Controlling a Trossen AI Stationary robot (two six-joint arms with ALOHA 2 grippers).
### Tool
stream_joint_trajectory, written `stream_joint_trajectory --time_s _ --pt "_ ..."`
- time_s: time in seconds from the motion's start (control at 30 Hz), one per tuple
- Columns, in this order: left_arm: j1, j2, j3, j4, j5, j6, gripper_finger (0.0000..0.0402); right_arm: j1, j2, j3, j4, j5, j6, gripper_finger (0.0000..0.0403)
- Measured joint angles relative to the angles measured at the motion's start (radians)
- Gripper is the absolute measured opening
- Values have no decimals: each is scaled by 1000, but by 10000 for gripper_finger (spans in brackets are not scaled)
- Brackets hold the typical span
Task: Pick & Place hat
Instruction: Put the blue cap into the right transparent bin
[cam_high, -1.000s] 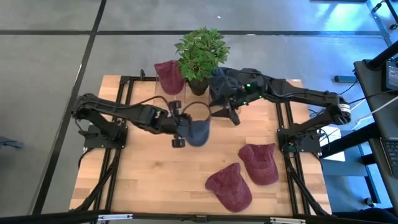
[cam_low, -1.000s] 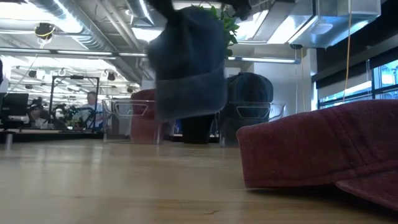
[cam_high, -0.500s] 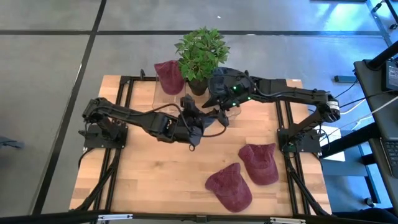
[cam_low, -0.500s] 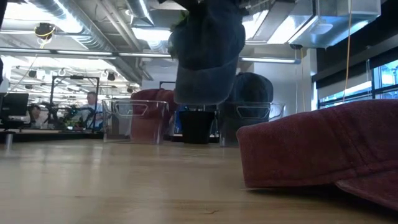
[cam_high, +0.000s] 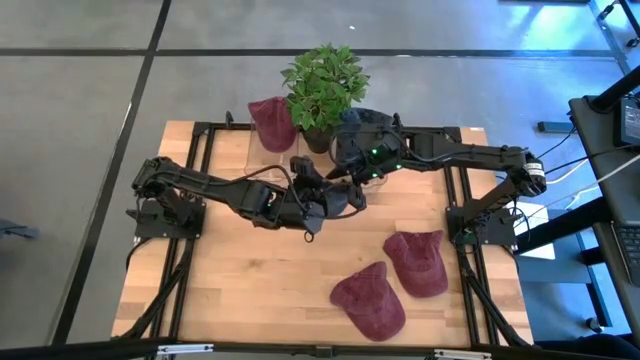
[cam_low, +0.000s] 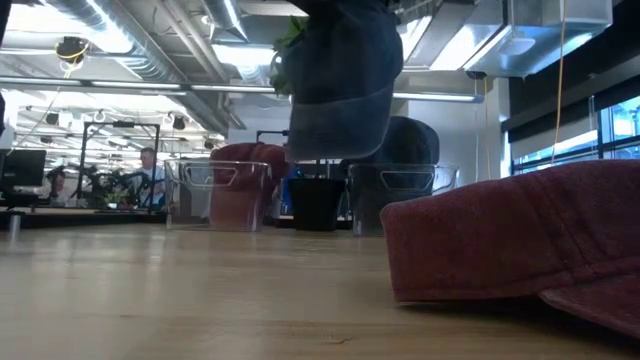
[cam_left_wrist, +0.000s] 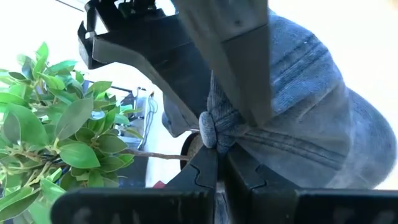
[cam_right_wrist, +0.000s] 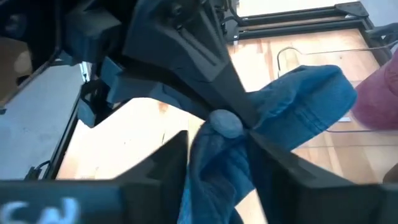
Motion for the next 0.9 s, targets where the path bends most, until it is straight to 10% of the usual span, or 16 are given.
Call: stream_joint_trajectory --time_s 0.27,0.73,0.9 --pt "-1 0 0 3 -5 -11 15 -2 0 0 -8 -35 -27 15" --pt "-39 -51 1 -35 80 -147 118 -5 -39 -2 -51 -46 -35 7" --pt "-32 -152 -8 -55 301 -297 145 -15 -122 -2 -88 19 -106 7"
